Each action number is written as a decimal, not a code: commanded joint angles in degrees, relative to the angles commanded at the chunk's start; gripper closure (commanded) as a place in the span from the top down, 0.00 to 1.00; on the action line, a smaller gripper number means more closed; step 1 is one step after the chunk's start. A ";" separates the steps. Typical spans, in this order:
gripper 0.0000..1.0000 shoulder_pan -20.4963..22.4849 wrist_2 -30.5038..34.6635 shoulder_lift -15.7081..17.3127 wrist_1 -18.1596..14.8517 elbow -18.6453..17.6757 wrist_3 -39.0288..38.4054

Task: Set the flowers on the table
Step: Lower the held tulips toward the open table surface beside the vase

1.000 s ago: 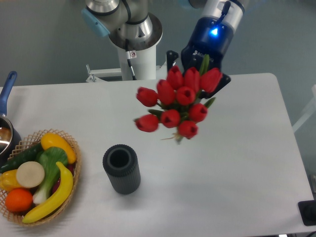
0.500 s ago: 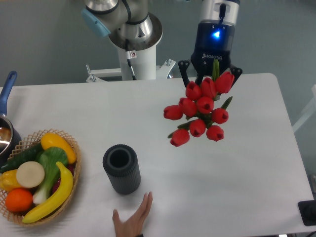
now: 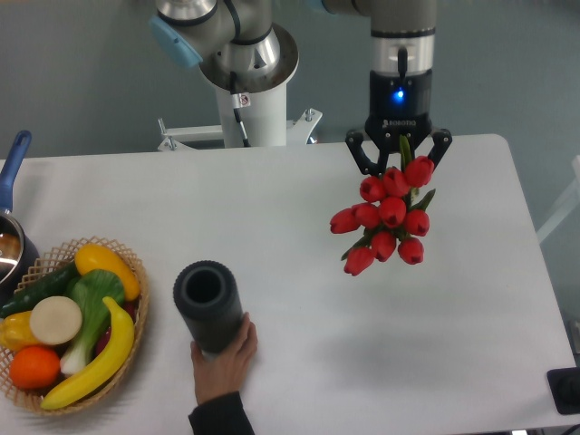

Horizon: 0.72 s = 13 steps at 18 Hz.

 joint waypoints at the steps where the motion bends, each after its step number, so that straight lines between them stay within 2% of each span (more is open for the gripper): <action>1: 0.38 -0.27 1.76 -0.62 0.00 -0.35 0.53; 6: 0.38 -1.67 8.79 -4.48 0.09 -0.35 0.63; 13: 0.38 -5.01 12.85 -9.40 0.61 0.08 0.36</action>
